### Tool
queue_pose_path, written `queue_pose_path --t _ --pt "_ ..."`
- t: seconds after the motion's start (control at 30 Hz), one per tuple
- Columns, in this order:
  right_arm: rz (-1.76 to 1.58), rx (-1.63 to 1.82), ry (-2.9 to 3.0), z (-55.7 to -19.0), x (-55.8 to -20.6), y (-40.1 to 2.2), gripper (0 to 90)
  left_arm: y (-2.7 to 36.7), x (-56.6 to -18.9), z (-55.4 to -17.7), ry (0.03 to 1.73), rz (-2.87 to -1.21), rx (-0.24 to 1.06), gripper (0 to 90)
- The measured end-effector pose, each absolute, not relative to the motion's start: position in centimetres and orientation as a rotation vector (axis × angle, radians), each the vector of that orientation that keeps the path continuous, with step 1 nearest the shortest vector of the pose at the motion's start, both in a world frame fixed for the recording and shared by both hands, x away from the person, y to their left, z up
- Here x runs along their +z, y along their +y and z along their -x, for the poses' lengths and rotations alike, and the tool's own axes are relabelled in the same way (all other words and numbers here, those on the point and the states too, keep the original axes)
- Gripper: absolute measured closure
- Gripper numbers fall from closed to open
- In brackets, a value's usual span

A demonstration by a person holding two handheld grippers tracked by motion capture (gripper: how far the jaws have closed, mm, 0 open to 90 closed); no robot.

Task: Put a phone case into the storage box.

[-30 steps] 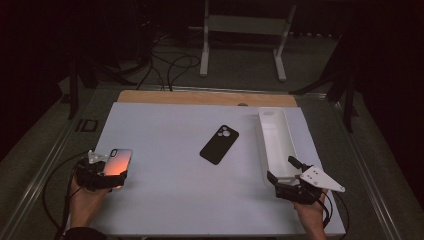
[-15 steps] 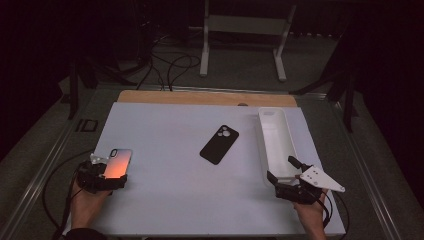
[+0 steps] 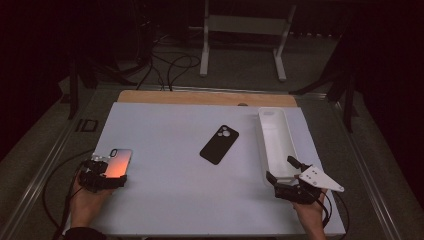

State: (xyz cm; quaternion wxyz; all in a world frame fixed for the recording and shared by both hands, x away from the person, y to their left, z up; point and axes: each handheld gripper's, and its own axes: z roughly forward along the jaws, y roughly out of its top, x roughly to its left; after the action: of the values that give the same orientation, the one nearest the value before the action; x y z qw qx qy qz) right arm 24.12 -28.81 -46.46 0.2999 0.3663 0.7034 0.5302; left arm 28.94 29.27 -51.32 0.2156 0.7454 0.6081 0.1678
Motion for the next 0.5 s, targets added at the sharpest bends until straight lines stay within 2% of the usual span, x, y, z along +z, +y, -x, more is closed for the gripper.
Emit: queue_pose_path --t 0.5 --pt "-0.972 1.413 1.868 -24.23 -46.31 -28.84 9.3 29.36 -51.16 -28.26 1.644 -2.005 0.483 16.4"
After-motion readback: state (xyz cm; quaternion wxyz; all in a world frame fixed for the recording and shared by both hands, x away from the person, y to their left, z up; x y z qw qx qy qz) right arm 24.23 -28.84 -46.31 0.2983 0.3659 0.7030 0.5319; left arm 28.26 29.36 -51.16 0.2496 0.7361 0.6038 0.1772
